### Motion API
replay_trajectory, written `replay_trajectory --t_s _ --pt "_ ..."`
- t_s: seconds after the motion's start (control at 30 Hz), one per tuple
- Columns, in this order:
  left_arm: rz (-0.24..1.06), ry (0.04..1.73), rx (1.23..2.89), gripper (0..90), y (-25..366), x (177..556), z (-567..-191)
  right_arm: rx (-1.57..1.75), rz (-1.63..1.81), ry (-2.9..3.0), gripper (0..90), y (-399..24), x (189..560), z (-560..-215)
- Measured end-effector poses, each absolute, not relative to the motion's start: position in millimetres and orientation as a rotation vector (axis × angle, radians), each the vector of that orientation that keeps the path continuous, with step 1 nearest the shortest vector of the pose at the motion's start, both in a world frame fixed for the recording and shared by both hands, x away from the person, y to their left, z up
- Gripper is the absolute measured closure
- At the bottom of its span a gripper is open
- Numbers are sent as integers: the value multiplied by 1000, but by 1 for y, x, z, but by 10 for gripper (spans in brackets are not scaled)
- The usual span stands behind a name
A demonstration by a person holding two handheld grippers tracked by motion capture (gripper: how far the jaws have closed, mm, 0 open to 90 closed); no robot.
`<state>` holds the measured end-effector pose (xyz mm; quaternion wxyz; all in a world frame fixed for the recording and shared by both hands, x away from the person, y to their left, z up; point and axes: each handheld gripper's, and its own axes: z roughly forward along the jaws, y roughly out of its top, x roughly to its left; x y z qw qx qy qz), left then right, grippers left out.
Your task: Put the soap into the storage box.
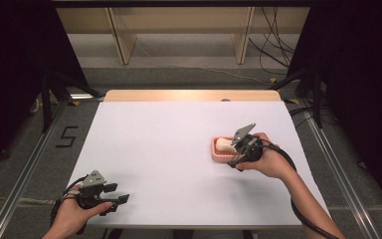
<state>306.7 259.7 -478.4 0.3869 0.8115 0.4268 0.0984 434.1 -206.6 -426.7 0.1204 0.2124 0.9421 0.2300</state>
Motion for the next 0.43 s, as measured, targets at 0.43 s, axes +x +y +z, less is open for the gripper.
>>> replay_trajectory --t_s 0.43 --pt "262 1075 2077 345 260 307 -478 677 795 2588 316 -220 387 -457"
